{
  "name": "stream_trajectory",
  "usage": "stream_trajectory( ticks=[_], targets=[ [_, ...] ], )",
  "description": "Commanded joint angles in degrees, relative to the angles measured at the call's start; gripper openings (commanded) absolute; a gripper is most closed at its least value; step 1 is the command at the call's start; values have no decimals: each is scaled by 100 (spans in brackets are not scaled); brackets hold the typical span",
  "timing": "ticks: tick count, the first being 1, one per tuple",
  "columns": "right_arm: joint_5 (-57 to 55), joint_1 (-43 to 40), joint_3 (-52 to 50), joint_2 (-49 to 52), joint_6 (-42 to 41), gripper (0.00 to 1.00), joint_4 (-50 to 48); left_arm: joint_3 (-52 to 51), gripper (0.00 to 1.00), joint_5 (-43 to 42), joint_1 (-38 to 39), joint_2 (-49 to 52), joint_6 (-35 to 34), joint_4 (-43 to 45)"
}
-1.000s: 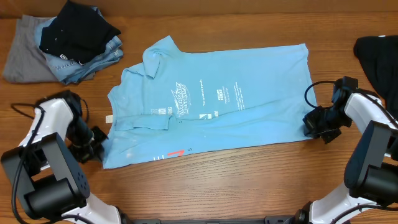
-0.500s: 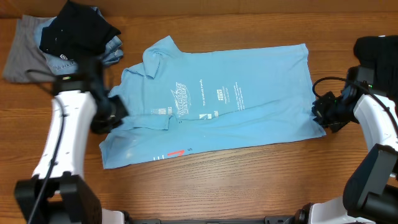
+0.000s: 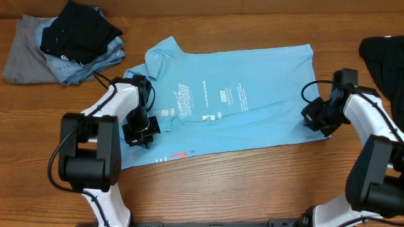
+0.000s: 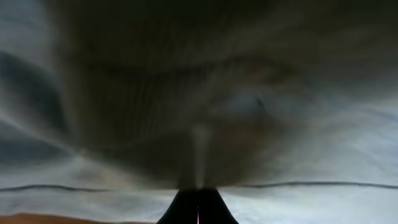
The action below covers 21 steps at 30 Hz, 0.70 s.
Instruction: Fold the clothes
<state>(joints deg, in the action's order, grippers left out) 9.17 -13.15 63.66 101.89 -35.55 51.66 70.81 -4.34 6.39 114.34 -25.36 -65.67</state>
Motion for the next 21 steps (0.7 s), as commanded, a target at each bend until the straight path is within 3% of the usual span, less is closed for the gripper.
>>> stream_trajectory(
  ticks=[1,8,21],
  targets=[
    [-127,-48,-39,177,-72,4,-70,-59,4,92,-9,223,-37,142],
    [-424,-63,-42,444,-205,4,-122,-61,4,308,-190,249,-42,254],
    [-476,-439,-46,562,-243,4,-164,-177,4,623,-1248,249,-39,168]
  ],
)
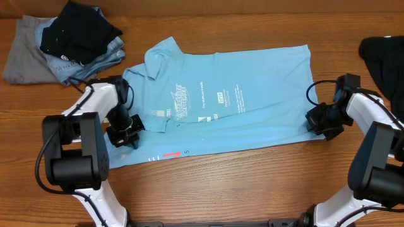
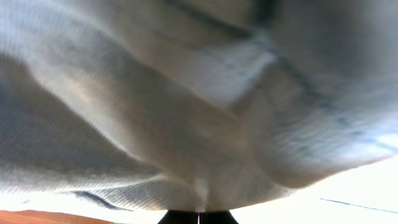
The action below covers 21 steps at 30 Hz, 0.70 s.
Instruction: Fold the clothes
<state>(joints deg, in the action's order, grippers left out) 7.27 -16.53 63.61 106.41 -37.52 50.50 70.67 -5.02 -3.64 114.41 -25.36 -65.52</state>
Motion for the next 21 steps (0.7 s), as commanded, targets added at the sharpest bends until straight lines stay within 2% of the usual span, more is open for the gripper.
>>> stream_trajectory(
  ticks=[1,10,17,18,20,21],
  targets=[
    [-306,-101,-42,109,-46,4,-48,-164,4,693,-278,243,-39,151],
    [-575,-227,142,52,-455,4,422,-61,4,647,-315,-2,-39,-59],
    [-575,-315,822,-485,-251,4,1080,-26,4,470,-304,-1176,11,-136],
    [-562,-306,916,-570,-190,7,1152,-26,9,387,-304,-1349,13,-133],
    [-496,-297,1067,-715,9,21,1255,-26,47,190,-304,-1648,13,-131],
    [-444,-297,1115,-767,76,35,1298,-26,68,101,-304,-1735,13,-131]
  ],
)
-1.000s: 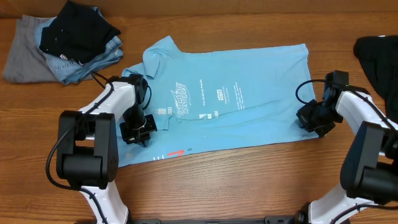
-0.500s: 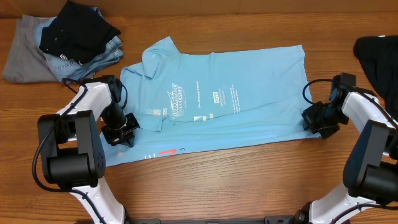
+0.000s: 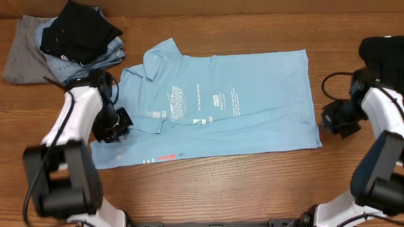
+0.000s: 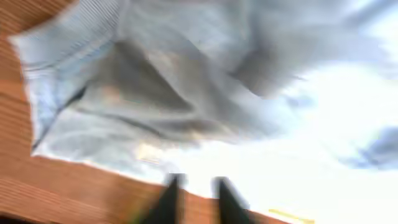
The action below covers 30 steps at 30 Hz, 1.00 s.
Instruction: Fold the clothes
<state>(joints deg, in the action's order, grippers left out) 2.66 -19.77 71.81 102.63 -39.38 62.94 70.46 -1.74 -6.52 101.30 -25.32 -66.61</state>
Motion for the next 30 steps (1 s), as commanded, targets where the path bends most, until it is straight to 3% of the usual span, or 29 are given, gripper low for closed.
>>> stream_trajectory(
  ticks=[1,3,5,11,18,30],
  targets=[
    [90,26,317,-428,337,55,72,-4,81,-350,-15,-505,31,-22],
    [363,26,317,-455,538,80,66,-4,92,-691,-7,-570,155,2],
    [586,39,317,-452,686,88,66,-7,93,-1058,52,-549,308,46],
    [664,225,315,-452,684,89,22,-13,94,-1043,817,-358,601,315],
    [640,527,315,-452,686,90,13,-11,96,-79,1766,101,651,872],
    [597,664,315,-452,686,90,17,-11,79,1032,1888,859,962,1204]
  ],
)
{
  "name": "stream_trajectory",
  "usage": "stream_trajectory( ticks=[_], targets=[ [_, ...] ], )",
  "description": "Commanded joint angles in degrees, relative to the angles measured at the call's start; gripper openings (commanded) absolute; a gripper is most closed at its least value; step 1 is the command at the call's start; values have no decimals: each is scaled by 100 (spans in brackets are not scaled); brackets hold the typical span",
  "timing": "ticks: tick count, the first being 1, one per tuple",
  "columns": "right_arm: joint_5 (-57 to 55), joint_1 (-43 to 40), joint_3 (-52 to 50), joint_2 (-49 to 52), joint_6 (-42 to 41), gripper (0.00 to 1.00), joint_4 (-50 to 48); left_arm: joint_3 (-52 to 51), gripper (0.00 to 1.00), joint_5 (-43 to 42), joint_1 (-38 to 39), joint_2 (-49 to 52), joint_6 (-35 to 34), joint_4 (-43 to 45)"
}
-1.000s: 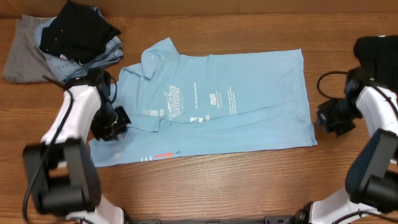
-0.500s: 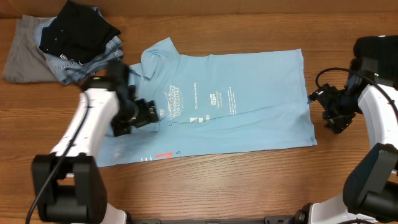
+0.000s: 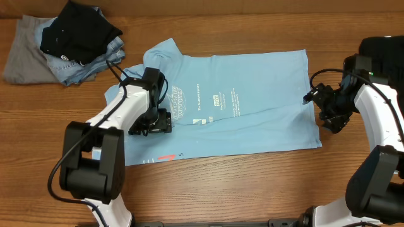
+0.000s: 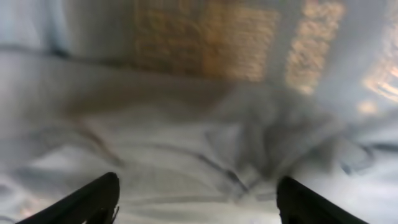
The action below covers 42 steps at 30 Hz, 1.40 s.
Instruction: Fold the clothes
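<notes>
A light blue polo shirt (image 3: pixel 240 104) lies spread flat on the wooden table (image 3: pixel 252 189), collar to the left and hem to the right. My left gripper (image 3: pixel 153 124) hovers low over the shirt's chest, beside the printed logo. In the blurred left wrist view, that gripper (image 4: pixel 196 190) stands wide open with only pale cloth (image 4: pixel 199 124) below it and nothing between its fingers (image 4: pixel 93 199). My right gripper (image 3: pixel 323 107) is at the shirt's hem edge on the right; the overhead view does not show whether its jaws are open.
A pile of grey, denim and black clothes (image 3: pixel 63 38) lies at the back left. A black garment (image 3: pixel 382 53) sits at the back right corner, next to the right arm.
My left gripper has moved from the shirt's left edge to over its chest, with its jaws now wider apart. My right gripper has moved from bare table up-left to the hem edge.
First my left gripper was shut on cloth at the shirt's left side and the right one sat on the hem corner. The shirt then lay further left. Later both grippers were off the shirt's edges, the left slightly open. Now both are back at the shirt.
</notes>
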<state>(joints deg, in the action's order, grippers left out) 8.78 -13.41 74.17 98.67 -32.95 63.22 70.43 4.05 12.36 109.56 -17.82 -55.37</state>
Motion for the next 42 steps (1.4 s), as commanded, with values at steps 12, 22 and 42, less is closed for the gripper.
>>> stream_trajectory(
  ticks=[12,22,42],
  targets=[
    [-188,28,79,-57,44,90,-13,-9,21,542,0,33,470,382],
    [-232,28,79,-57,44,90,-4,-9,4,557,0,33,708,1128],
    [-295,28,79,-57,153,90,-9,535,100,1204,2,26,1392,1370]
  ],
)
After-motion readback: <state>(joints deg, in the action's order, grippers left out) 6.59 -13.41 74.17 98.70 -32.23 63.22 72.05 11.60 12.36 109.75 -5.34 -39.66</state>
